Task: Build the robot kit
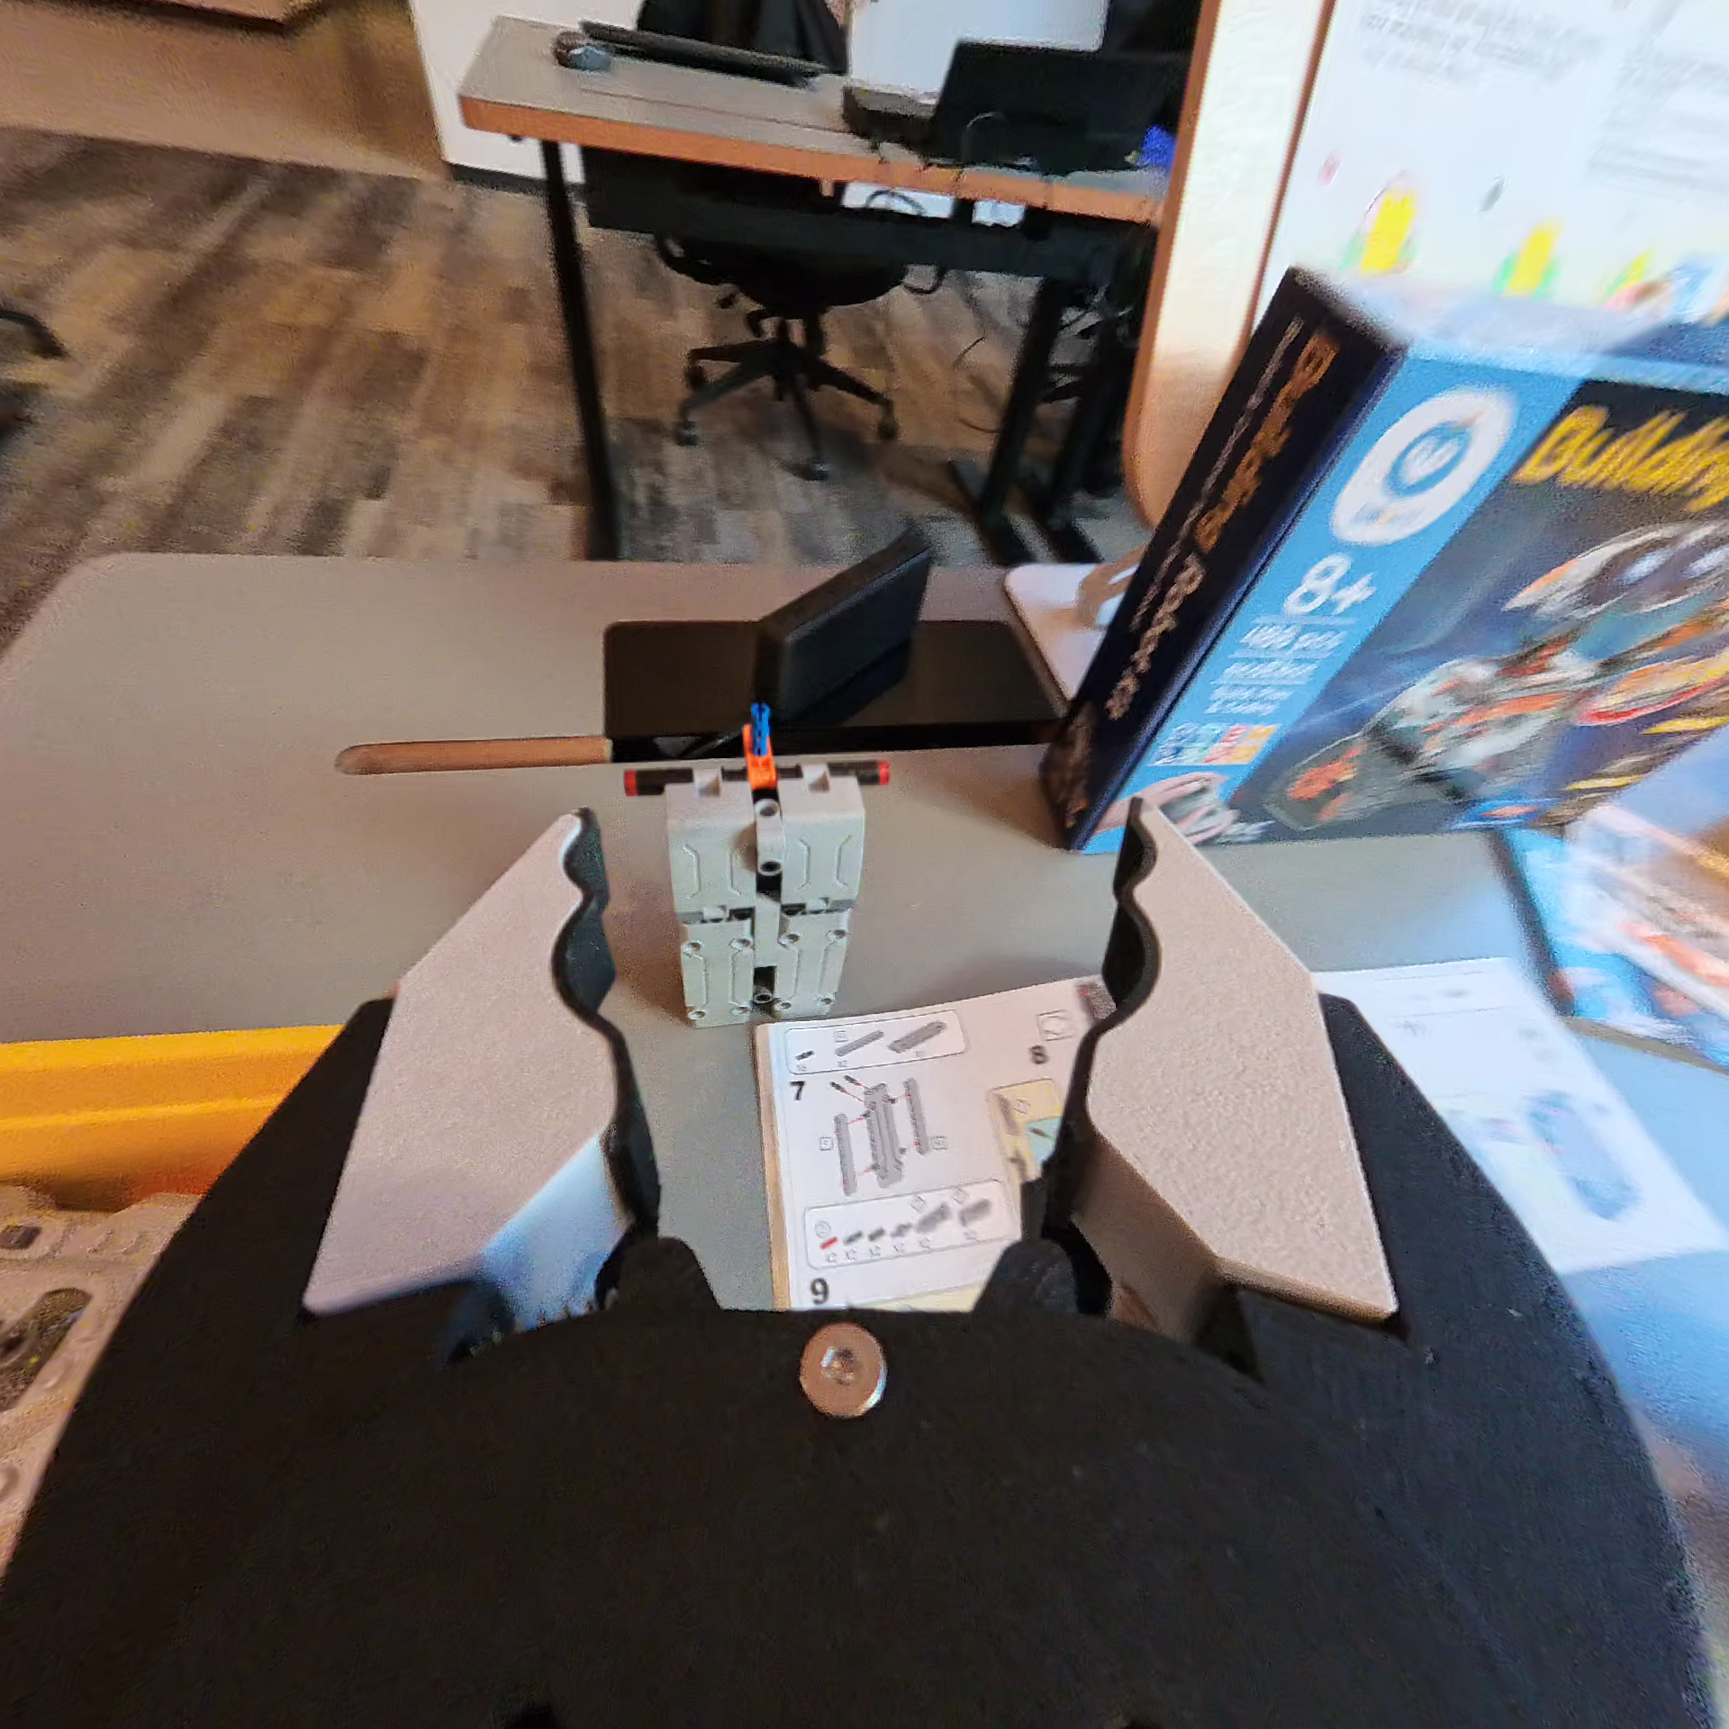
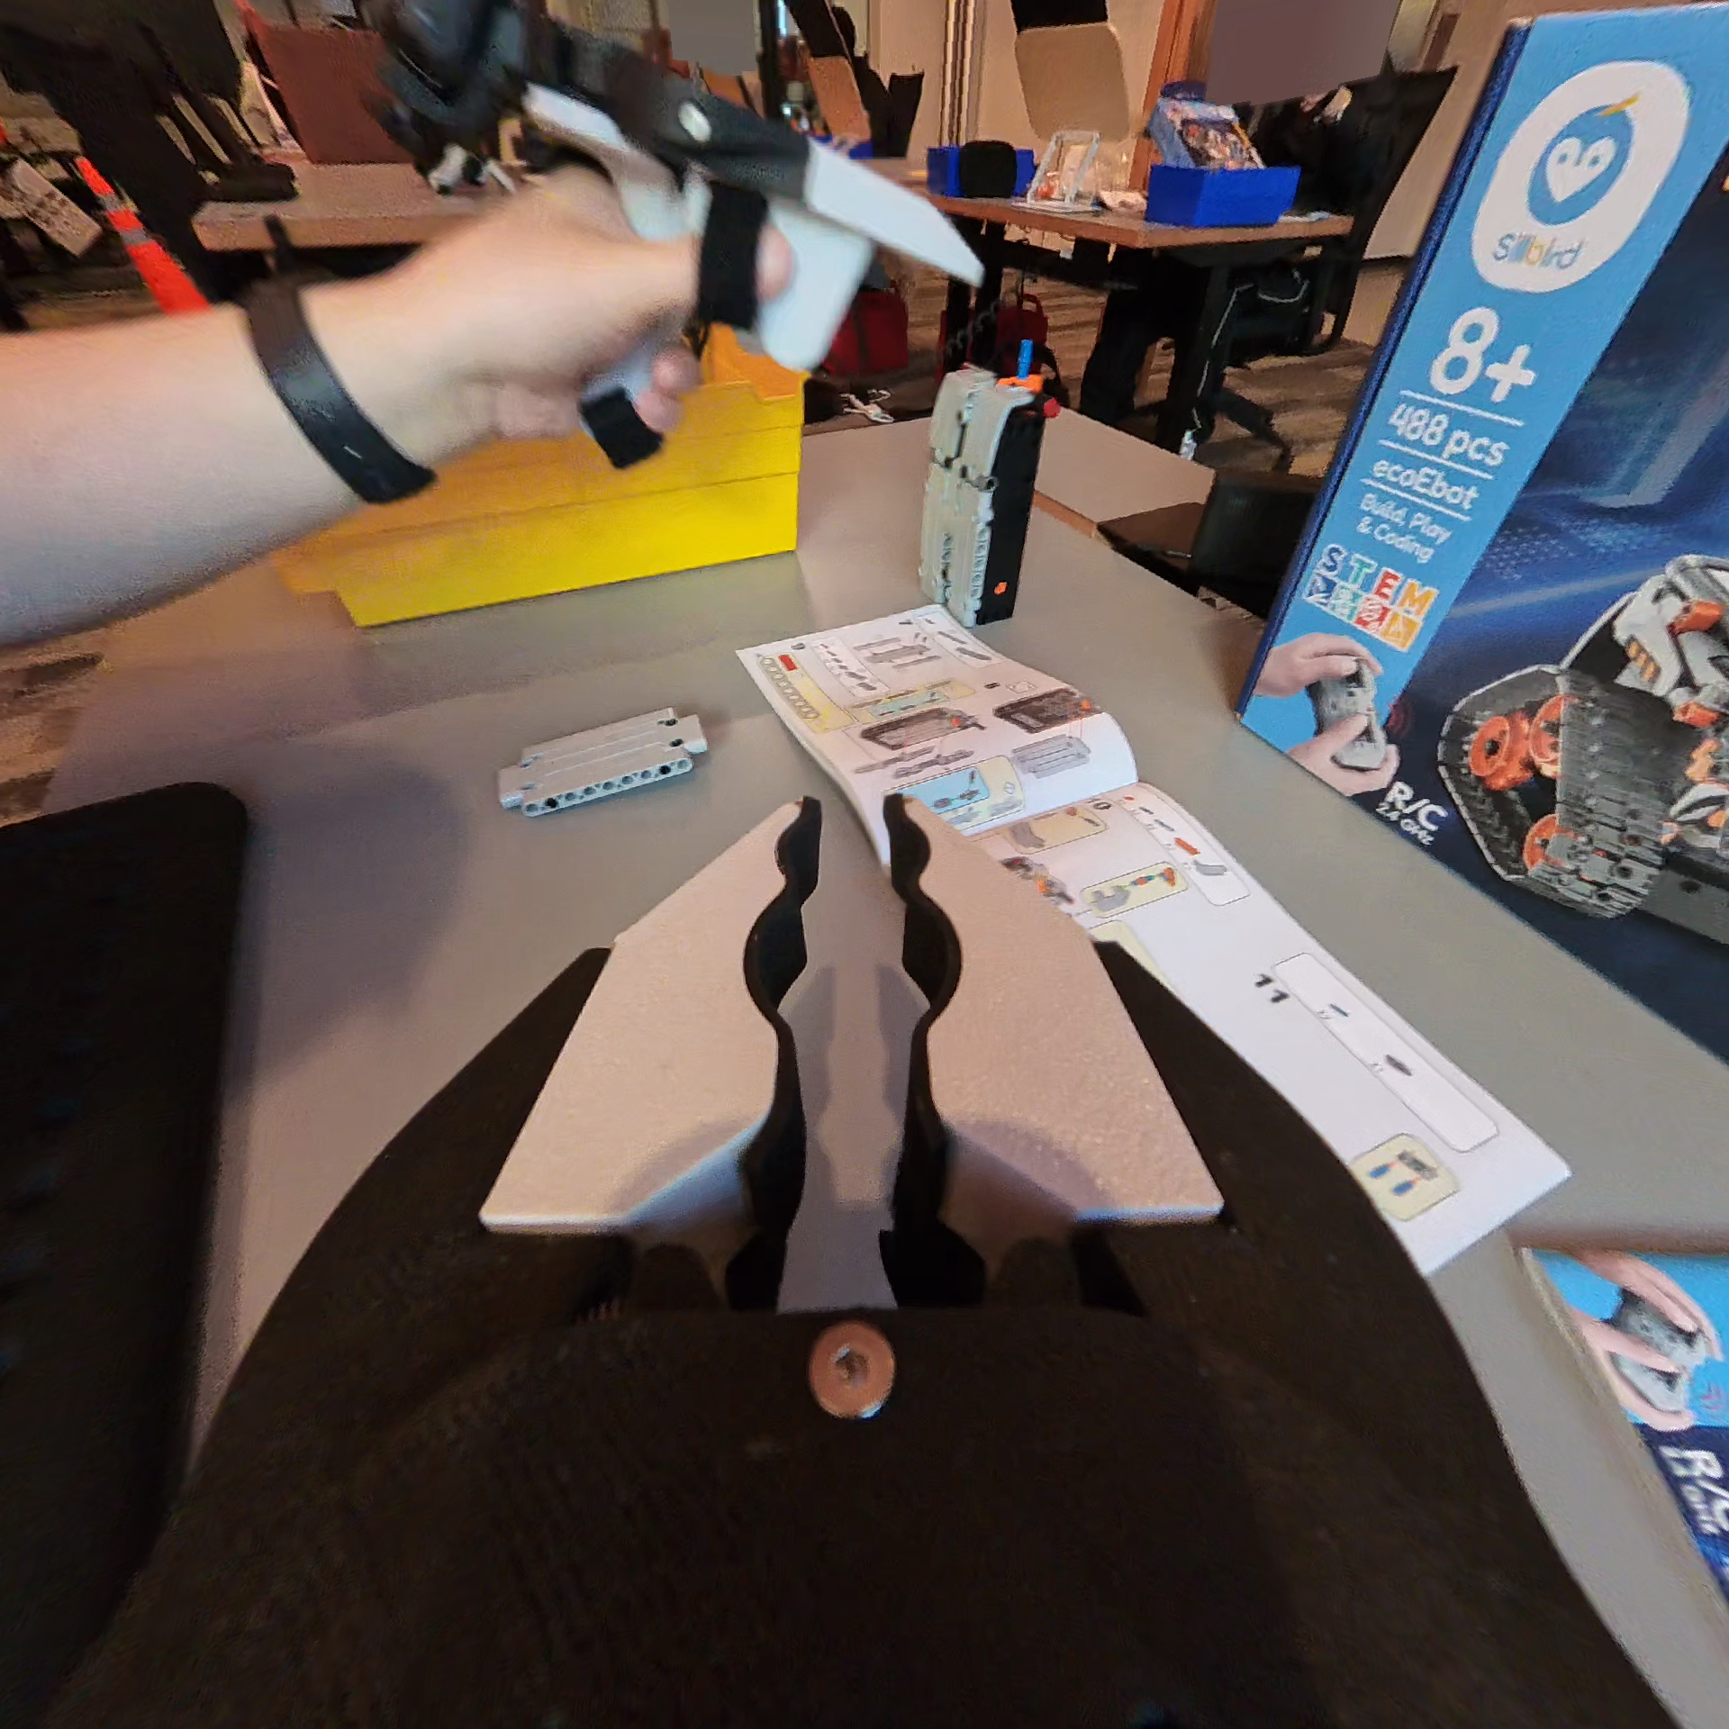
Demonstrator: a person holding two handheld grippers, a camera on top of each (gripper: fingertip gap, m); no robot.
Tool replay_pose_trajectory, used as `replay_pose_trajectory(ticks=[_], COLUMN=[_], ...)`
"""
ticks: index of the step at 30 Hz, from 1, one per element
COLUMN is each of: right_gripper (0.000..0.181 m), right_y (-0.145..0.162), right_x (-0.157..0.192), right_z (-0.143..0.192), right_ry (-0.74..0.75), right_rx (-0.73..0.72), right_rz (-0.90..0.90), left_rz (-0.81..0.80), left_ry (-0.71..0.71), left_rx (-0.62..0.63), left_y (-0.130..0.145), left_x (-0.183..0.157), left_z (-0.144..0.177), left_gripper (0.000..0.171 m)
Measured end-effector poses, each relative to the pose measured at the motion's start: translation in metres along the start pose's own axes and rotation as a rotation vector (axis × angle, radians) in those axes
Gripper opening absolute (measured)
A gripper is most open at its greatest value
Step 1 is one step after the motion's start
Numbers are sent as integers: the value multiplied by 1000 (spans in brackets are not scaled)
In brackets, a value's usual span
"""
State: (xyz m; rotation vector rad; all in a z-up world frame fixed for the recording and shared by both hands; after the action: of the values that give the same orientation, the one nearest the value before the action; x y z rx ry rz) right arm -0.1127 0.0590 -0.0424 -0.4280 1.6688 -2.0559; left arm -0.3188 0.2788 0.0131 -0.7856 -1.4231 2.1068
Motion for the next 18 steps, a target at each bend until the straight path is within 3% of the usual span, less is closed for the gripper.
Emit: replay_pose_trajectory(ticks=[4,18], right_gripper=[13,13], right_y=[9,3], right_x=[10,18], right_z=[16,27], right_ry=[5,22], right_rx=[11,14], right_rz=[36,111], left_rz=[-82,-47], left_ry=[-163,-250], left_rx=[88,176], left_y=[32,63], left_x=[16,43], left_z=[-30,-73], left_gripper=[114,106])
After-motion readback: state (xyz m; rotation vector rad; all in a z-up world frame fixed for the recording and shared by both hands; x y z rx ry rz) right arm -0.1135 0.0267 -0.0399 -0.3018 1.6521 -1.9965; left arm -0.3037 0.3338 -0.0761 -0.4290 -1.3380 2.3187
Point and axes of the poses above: each gripper's, where its closed fingertips meet, z back along the fingers, y out of its underside, x = y × z across the jaws, the point moved 5 cm from there along z, back along the fingers, and after that the axes turned 10 degrees about y, right-handed, at the moved point
